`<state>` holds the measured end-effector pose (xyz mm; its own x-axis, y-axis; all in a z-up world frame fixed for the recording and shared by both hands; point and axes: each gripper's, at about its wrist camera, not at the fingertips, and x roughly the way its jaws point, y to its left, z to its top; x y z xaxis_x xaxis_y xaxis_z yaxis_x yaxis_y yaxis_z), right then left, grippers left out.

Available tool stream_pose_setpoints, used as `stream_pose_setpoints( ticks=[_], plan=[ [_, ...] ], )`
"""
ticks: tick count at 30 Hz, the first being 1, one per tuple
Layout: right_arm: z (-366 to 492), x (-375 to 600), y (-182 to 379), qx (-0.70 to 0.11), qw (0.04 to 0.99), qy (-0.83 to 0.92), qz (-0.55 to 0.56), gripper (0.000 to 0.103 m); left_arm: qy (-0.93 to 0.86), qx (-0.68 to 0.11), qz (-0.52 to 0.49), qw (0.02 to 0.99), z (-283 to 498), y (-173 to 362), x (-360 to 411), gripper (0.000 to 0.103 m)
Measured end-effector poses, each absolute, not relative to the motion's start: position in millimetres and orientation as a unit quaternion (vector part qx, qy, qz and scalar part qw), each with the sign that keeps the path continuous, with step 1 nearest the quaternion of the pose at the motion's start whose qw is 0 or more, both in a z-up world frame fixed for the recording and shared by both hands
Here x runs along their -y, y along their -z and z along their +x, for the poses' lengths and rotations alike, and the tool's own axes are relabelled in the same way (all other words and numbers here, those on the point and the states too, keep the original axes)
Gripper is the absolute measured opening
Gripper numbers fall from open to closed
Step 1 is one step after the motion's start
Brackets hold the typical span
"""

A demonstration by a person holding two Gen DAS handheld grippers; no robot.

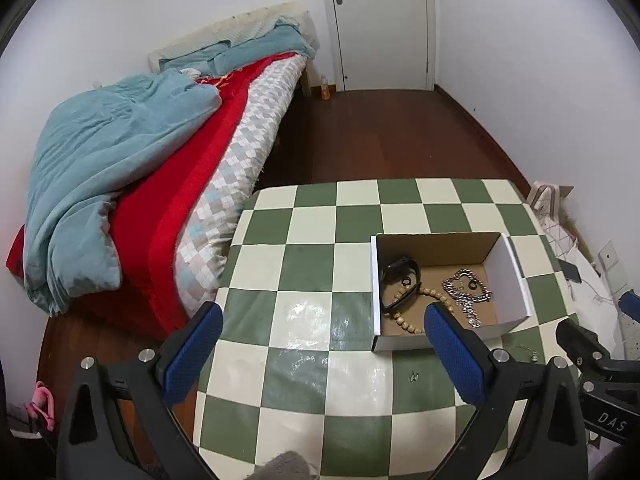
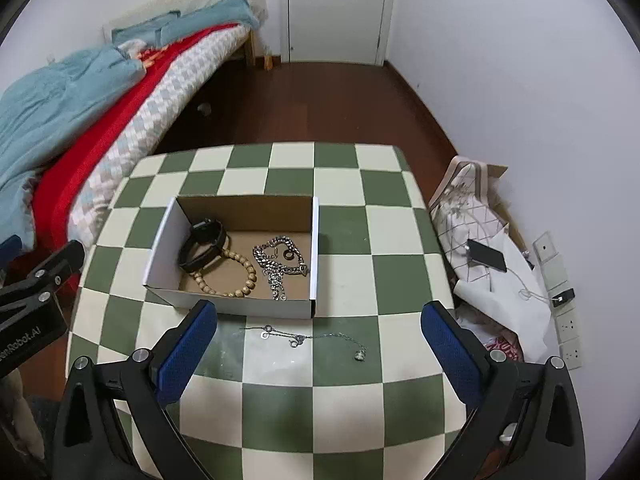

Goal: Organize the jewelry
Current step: 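Lift the right gripper away and move it toward the silver necklace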

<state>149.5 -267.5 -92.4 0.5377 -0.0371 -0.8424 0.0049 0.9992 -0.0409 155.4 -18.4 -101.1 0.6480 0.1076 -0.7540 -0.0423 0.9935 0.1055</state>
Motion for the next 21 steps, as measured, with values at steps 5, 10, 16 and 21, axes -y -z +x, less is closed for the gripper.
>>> stream_pose_setpoints(
  ticks=[5, 10, 16, 21],
  plan=[
    [126, 268, 72, -0.456, 0.89, 0.016, -0.016, 0.103, -0.041, -0.395, 0.038, 0.917, 133, 86, 18, 0.103],
    [106, 266, 57, -0.434, 0.901, 0.014, -0.011, 0.103, -0.04, -0.375, 0.033, 0.926, 113, 74, 18, 0.103],
    [88, 268, 56, -0.42, 0.907, 0.01, 0.004, 0.103, -0.055, -0.359, 0.034, 0.931, 99, 76, 19, 0.103],
    [84, 288, 93, -0.443, 0.896, 0.021, 0.022, 0.103, -0.087, -0.365, 0.06, 0.925, 98, 107, 20, 0.103]
  ],
)
